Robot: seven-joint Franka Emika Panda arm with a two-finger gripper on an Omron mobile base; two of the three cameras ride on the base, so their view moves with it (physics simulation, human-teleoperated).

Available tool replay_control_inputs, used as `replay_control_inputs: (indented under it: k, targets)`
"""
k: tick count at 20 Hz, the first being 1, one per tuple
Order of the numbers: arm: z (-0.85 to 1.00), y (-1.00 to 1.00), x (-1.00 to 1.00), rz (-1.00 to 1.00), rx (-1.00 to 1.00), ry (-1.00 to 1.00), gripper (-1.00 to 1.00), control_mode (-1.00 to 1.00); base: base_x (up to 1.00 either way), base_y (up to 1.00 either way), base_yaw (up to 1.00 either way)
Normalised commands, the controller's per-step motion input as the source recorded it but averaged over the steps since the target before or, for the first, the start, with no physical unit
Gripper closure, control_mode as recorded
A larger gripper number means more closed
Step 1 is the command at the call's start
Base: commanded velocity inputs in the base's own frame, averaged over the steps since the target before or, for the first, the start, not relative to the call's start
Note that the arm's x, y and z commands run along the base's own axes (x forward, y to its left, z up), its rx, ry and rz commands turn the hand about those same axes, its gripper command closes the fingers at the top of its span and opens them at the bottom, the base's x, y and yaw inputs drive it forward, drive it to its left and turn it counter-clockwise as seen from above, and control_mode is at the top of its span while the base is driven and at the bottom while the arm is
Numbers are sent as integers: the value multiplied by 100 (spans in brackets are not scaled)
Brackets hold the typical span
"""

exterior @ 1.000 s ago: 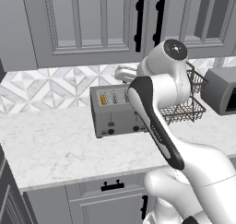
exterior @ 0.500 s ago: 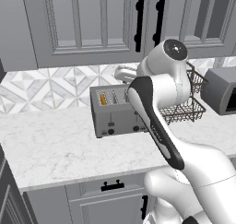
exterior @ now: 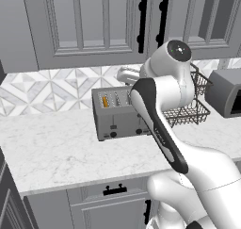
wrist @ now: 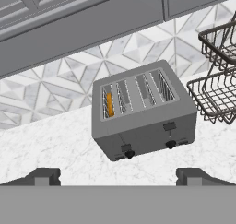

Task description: Start the toaster. Once the lever pops up, take the bread to the plate on the dining counter.

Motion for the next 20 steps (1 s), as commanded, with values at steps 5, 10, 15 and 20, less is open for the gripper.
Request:
replay_control_inputs:
  k: [5,10,15,20]
  targets:
    - [0,0,0,0,0,0,-100,-100,0,0,0]
    - [0,0,0,0,0,0,-100,-100,0,0,0]
    - [0,0,0,0,0,0,-100,-100,0,0,0]
    - [0,0,0,0,0,0,-100,-100,0,0,0]
